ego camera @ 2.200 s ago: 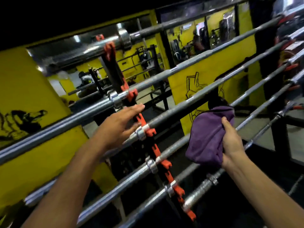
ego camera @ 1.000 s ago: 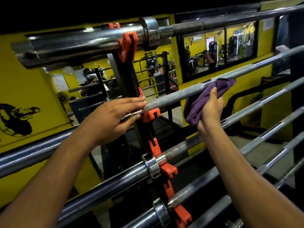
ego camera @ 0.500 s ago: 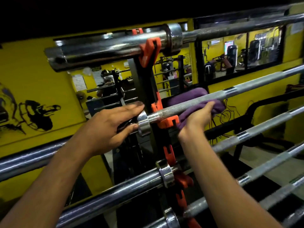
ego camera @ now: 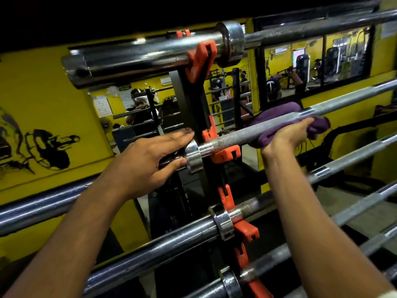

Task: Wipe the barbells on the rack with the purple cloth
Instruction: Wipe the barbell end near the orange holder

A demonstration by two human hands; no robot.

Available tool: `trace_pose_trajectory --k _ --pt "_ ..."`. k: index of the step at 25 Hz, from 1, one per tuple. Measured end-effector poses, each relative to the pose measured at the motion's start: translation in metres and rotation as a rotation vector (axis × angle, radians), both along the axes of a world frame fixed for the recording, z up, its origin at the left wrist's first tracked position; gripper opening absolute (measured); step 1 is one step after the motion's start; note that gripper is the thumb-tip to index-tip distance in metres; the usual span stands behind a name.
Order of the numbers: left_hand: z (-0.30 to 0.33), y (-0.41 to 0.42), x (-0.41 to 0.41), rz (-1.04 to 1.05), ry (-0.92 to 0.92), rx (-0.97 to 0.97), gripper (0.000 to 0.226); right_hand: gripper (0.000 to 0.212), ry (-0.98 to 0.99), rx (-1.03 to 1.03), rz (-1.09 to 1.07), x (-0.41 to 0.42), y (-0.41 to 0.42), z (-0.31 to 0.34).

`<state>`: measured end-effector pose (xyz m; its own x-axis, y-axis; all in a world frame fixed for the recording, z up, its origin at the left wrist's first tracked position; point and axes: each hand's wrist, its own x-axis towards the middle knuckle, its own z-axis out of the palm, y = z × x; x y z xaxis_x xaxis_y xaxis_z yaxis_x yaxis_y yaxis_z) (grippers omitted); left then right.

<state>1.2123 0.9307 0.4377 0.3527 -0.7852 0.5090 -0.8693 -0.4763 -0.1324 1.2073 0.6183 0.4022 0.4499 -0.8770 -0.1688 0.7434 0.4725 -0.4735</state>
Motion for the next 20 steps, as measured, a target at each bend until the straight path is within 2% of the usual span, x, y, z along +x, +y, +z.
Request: trace_pose_trajectory --k 3,5,9,11,14,16,18,20 --pt "0.002 -0.001 0.000 0.004 0.006 0.003 0.058 0.056 0.035 -0.058 0.139 0.000 0.071 -0.016" --pt "0.002 0.000 -0.001 0.005 0.021 0.013 0.061 0.058 0.011 -0.088 0.201 -0.003 0.092 -0.025" --pt "0.004 0.001 -0.004 0.006 0.059 0.012 0.065 0.054 0.102 -0.073 0.005 -0.015 0.019 -0.006" --pt "0.004 0.001 -0.004 0.002 0.053 -0.001 0.063 0.048 0.075 -0.067 0.013 -0.016 0.001 -0.003" --pt "0.004 0.000 -0.005 0.006 0.016 -0.033 0.058 0.054 0.081 -0.358 0.239 -0.026 0.039 -0.027" --pt "0.002 0.002 -0.007 0.003 -0.013 -0.098 0.053 0.051 0.235 -0.593 0.353 -0.048 0.064 -0.041" --pt "0.000 0.004 -0.011 -0.016 -0.056 -0.170 0.047 0.042 0.402 -0.840 0.299 -0.072 0.063 -0.051" --pt "0.000 0.008 -0.015 -0.004 -0.095 -0.199 0.042 0.041 0.451 -1.103 0.150 -0.090 0.047 -0.053"
